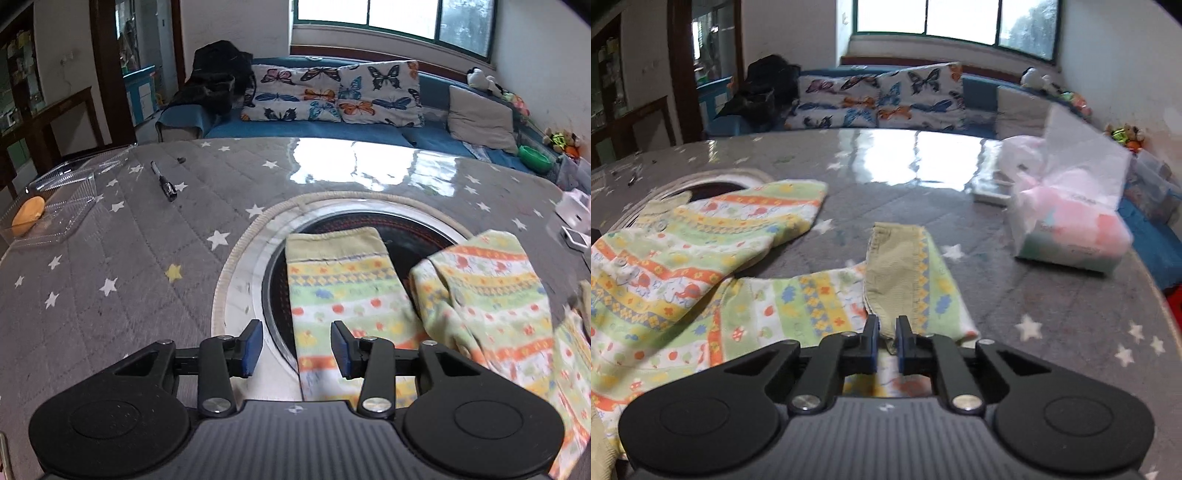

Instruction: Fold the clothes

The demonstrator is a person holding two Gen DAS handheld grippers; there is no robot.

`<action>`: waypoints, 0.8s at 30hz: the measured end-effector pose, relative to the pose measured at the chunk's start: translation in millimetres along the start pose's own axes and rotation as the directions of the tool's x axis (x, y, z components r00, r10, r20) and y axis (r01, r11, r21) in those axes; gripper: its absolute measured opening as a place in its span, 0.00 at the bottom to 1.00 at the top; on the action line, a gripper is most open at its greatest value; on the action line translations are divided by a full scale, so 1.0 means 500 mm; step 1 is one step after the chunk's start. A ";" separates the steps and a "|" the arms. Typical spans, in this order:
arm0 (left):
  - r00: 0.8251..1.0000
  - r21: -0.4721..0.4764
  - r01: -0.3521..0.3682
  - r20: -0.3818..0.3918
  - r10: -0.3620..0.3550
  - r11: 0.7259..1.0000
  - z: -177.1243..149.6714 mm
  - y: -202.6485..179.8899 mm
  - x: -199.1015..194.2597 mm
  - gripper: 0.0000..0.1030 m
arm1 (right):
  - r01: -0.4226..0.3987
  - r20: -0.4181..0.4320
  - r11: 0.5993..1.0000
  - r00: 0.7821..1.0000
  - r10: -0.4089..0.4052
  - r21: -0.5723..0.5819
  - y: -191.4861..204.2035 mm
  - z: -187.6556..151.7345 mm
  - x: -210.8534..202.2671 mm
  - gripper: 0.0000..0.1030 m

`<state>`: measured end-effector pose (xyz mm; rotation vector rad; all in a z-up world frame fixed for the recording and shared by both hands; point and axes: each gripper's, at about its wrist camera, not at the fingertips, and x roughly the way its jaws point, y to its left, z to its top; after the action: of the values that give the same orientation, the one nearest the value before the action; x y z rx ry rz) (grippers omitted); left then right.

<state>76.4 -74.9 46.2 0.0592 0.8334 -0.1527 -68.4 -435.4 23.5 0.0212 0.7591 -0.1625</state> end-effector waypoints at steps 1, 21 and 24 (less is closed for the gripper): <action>1.000 -0.002 -0.001 -0.004 0.001 1.000 0.006 0.000 0.008 0.43 | 0.017 0.009 1.000 1.000 -0.017 0.004 -0.009 0.000 -0.006 0.07; 1.000 -0.005 -0.017 -0.012 0.017 1.000 0.082 0.013 0.155 0.43 | 0.148 0.019 0.984 0.988 -0.150 0.101 -0.121 -0.014 -0.055 0.33; 1.000 -0.009 -0.008 -0.020 0.007 1.000 0.082 0.011 0.169 0.43 | 0.111 0.010 0.990 0.994 -0.112 0.087 -0.098 -0.014 -0.049 0.42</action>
<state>163.5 -83.4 11.2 0.0550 0.8540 -0.1411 -98.0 -479.6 37.1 0.0599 0.7385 -0.3016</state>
